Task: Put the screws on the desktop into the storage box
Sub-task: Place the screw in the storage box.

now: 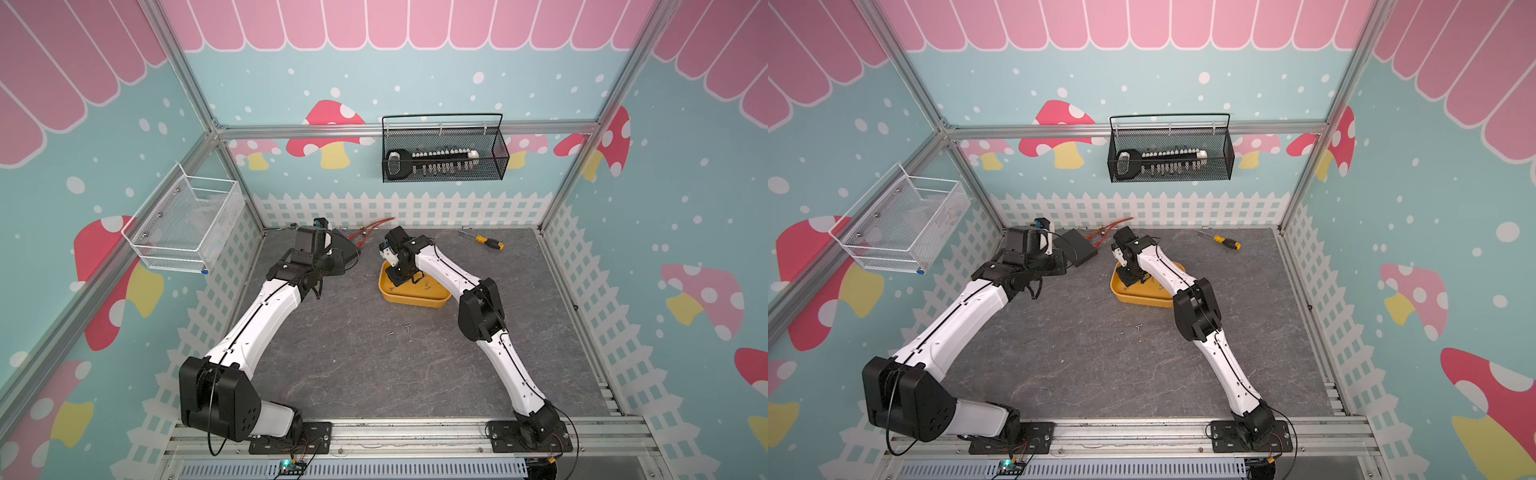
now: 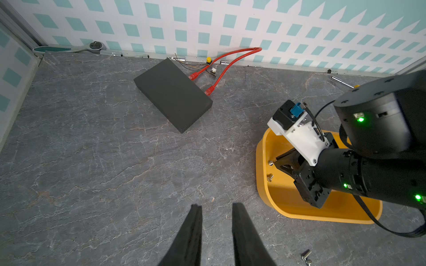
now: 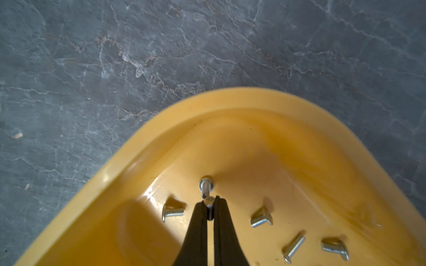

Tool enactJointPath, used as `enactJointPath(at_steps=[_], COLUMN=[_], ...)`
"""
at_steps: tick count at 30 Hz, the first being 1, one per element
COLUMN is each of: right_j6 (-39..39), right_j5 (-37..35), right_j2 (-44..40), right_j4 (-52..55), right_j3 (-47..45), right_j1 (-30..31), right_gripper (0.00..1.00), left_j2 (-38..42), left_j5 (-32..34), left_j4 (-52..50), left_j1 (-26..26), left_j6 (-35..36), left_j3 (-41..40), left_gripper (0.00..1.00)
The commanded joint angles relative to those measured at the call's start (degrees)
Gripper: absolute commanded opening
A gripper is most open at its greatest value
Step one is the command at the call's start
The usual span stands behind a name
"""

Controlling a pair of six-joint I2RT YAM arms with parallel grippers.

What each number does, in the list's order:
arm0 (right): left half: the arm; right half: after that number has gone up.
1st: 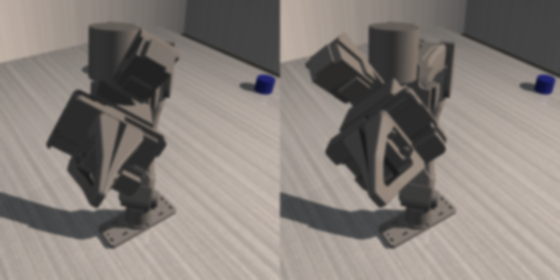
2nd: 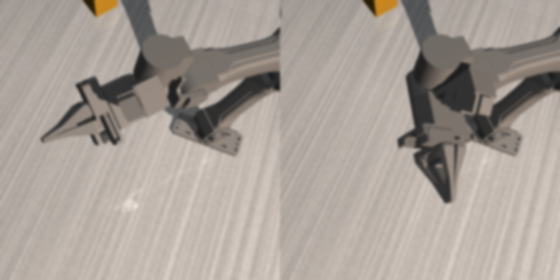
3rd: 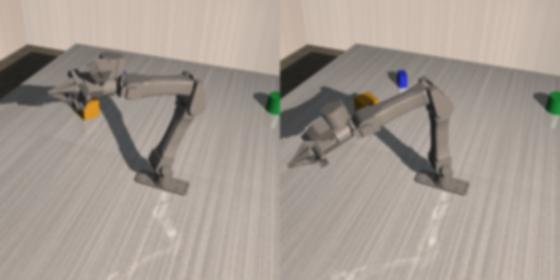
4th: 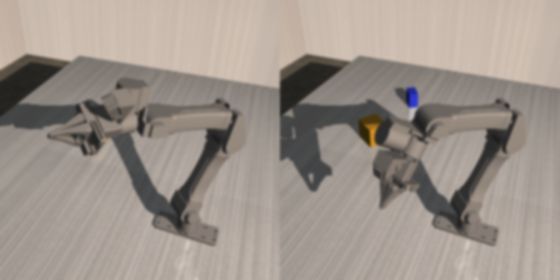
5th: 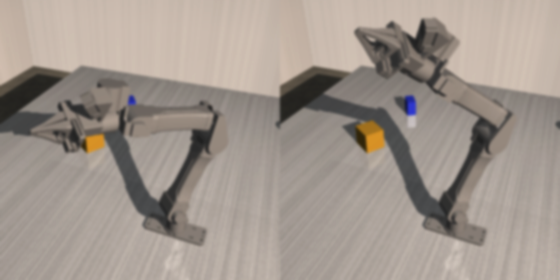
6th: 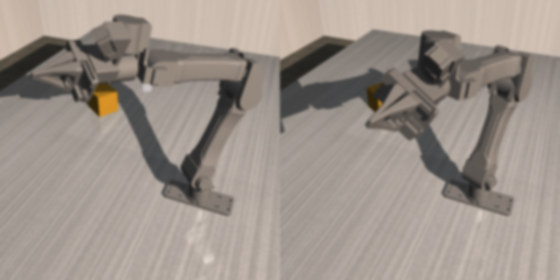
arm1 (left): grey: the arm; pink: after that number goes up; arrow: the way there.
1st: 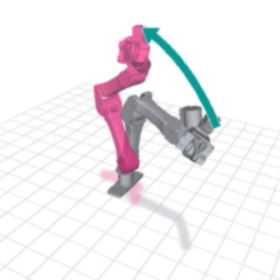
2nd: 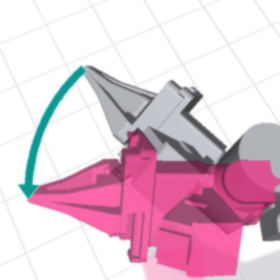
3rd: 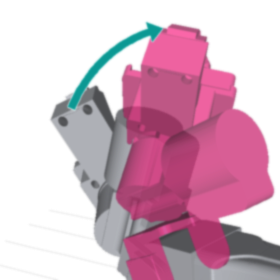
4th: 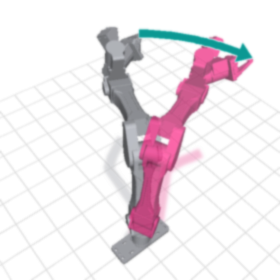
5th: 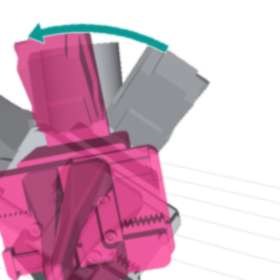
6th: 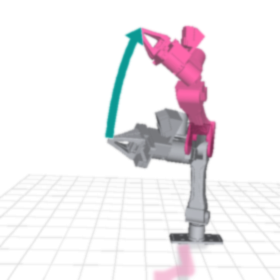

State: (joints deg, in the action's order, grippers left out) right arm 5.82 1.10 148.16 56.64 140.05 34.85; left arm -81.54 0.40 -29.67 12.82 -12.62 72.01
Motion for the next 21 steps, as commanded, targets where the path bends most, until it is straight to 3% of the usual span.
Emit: enactJointPath(at_steps=[1, 10, 21], right_j6=[-0.6, -0.4, 0.4], right_j5=[-0.6, -1.7, -5.0], right_j2=[2.0, 0.9, -8.1], right_j4=[1.1, 0.8, 1.1], right_j3=[2.0, 2.3, 1.7], right_j1=[-0.4, -0.6, -0.4], right_gripper=[0.06, 0.20, 0.24], left_j2=[0.8, 0.8, 1.3], left_j5=[0.4, 0.6, 0.0], left_j4=[0.9, 0.9, 0.9], left_j1=[-0.5, -0.5, -0.4], left_j6=[0.6, 0.6, 0.6], left_j3=[-0.5, -0.5, -0.7], left_gripper=[0.27, 0.27, 0.27])
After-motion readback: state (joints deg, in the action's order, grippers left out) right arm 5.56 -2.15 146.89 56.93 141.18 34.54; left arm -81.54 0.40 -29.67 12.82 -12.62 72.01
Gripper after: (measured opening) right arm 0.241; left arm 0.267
